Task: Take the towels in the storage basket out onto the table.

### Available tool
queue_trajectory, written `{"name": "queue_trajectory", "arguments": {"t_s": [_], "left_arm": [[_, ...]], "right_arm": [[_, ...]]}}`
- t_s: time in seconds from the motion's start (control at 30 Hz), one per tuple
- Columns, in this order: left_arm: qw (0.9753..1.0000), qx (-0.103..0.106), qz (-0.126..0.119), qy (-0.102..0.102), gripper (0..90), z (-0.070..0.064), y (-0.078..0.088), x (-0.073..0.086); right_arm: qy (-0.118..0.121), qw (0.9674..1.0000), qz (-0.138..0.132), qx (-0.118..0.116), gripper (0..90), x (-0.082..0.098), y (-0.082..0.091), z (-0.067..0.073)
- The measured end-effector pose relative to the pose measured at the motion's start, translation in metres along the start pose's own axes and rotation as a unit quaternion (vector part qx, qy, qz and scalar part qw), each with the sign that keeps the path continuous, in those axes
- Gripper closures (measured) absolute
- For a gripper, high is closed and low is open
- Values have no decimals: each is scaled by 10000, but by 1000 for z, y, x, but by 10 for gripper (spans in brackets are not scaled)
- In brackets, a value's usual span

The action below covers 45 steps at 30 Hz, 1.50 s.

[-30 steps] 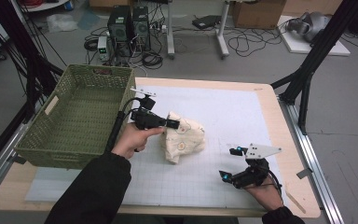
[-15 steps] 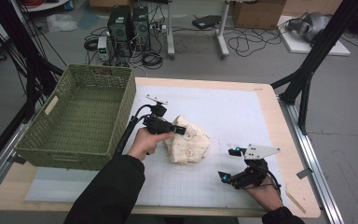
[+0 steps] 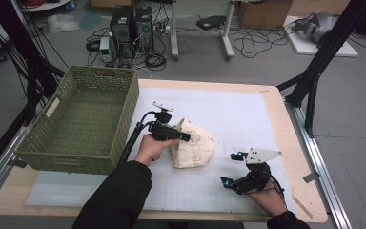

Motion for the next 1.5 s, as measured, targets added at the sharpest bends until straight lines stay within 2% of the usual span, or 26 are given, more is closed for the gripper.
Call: {"name": "queue_trajectory", "arguments": {"t_s": [0.2,0.37,0.7,0.77,0.8,0.97,1.03,1.07,1.17,1.27,1.37,1.43,1.5], "left_arm": [[9998,54,-197,-15,506,-6,13,-9],[9993,131,-316,-141,453,-10,24,-13],[9978,125,-314,-565,462,-24,32,-10],[9975,197,-542,-408,485,-23,36,-8],[9974,175,-603,-366,494,-21,37,-6],[9961,37,-769,-426,529,-15,45,9],[9963,10,-738,-450,559,-13,46,16],[9960,-57,-724,-525,560,-12,46,20],[9951,-157,-782,-590,588,-10,50,27],[9942,-162,-894,-571,618,-8,55,31],[9938,-192,-907,-615,662,-7,60,38],[9933,-258,-866,-721,696,-5,61,42],[9932,-334,-709,-857,747,-4,60,47]], "right_arm": [[-9,10000,7,36,53,0,-1,-1],[-19,10000,33,89,62,0,-1,-3],[-24,9999,-24,132,78,-5,-4,-7],[-51,10000,-47,68,144,-6,-5,-8],[-42,9999,-71,57,147,-7,-5,-8],[13,10000,-44,50,215,-9,-8,-12],[52,10000,0,30,253,-9,-11,-13],[59,10000,32,16,270,-9,-12,-13],[99,9999,116,-41,348,-9,-17,-15],[136,9997,172,-79,409,-10,-21,-16],[152,9996,191,-115,477,-12,-26,-19],[178,9995,232,-138,540,-12,-28,-20],[197,9992,297,-180,592,-11,-32,-21]]}}
Point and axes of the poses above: each handheld gripper's, and its own axes: y roughly backward along the jaws, x roughly out of its underside, z roughly to its left, the point moved 7 cm from there along -y, roughly forward along the jaws, and after that the axes turned 15 degrees about -z, right-handed, at the moved point
